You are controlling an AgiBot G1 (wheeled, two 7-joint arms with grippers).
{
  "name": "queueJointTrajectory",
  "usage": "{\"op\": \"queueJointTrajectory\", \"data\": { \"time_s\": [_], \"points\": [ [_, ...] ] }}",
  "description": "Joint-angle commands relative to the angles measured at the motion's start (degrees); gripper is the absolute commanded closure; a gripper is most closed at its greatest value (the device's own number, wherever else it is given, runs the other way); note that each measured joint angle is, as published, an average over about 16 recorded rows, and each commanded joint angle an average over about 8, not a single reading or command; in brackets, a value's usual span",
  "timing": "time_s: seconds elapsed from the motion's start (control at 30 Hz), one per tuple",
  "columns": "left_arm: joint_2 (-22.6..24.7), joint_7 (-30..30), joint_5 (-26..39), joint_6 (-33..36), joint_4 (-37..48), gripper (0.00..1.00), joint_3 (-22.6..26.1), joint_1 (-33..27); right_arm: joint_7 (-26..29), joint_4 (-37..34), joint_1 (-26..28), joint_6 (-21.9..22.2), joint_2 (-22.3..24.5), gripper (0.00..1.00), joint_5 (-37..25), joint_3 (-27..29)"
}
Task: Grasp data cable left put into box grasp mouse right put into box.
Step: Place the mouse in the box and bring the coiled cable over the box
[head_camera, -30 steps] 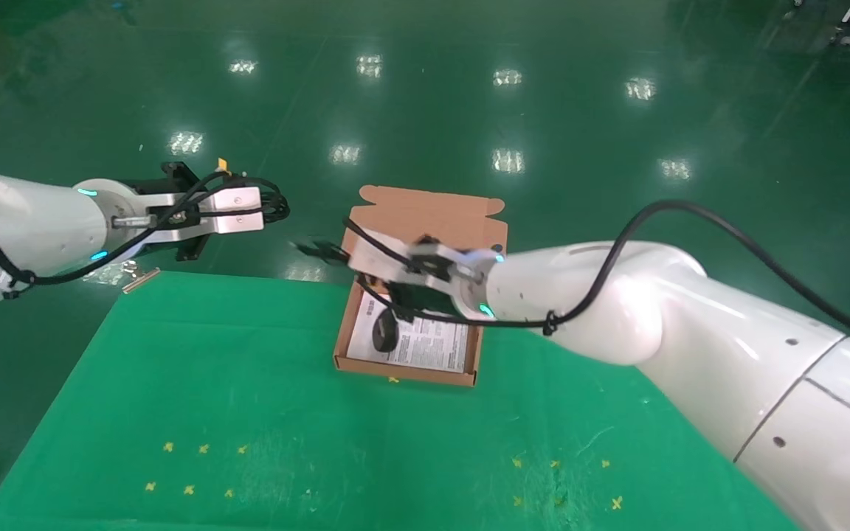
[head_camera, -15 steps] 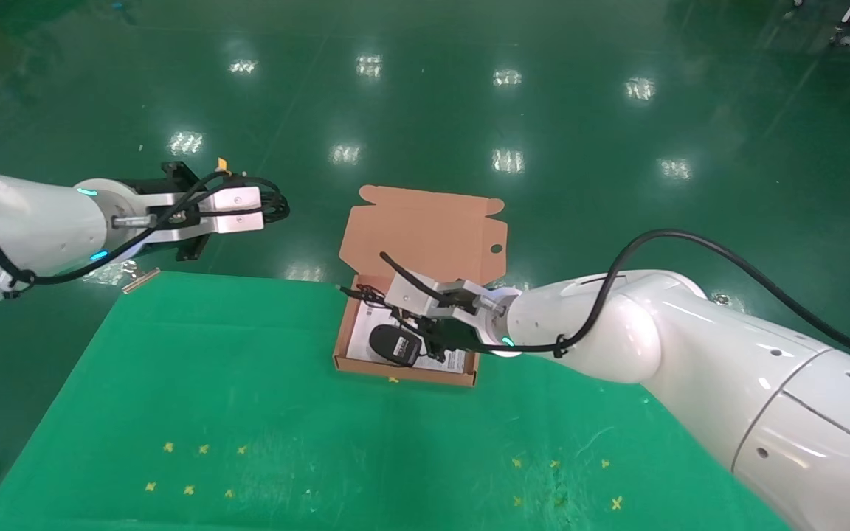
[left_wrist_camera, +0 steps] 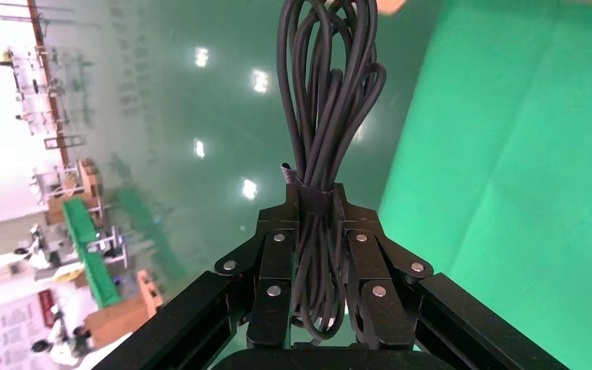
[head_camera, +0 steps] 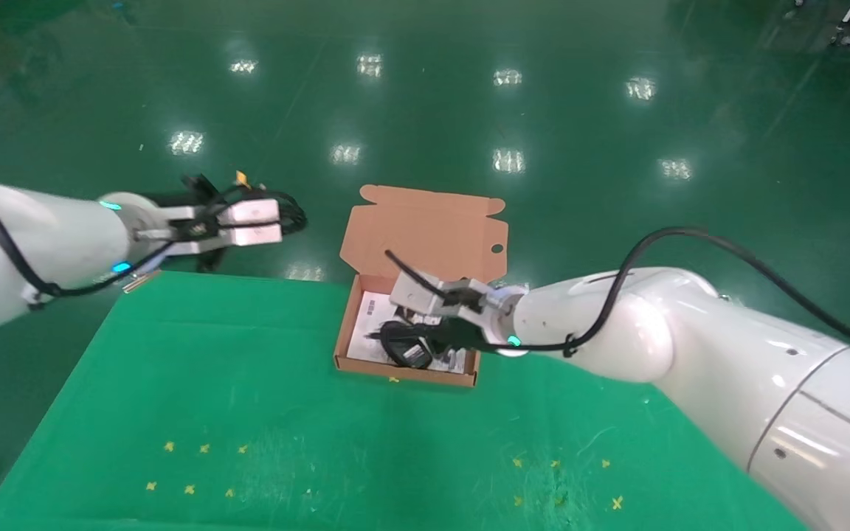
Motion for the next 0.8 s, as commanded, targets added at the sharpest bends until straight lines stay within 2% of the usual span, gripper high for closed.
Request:
{"op": "queueJointTrajectory", "data": {
  "time_s": [0.03, 0.33, 0.57, 0.8],
  "points": [
    [0.52, -0.10, -0.39, -0.65, 0.47, 1.00, 0.07, 0.53, 0.42, 0.18, 0.31, 0.00, 0.29, 0.00, -0.14, -0.03],
    [5.27, 3.12, -3.28, -8.42, 5.82, 1.00, 1.30, 3.01, 1.76, 4.61, 3.57, -0.52, 6.14, 0.00, -1.86, 0.35],
    [11.74, 7.77, -5.40, -18.14, 15.26, 1.00, 3.08, 4.42, 4.50, 11.25, 6.50, -1.97, 12.65, 0.00, -4.84, 0.40],
    [15.73, 13.85, -11.29, -27.05, 23.40, 1.00, 7.93, 5.13, 9.24, 19.42, 8.89, -4.66, 19.32, 0.00, -8.94, 0.38]
  ]
}}
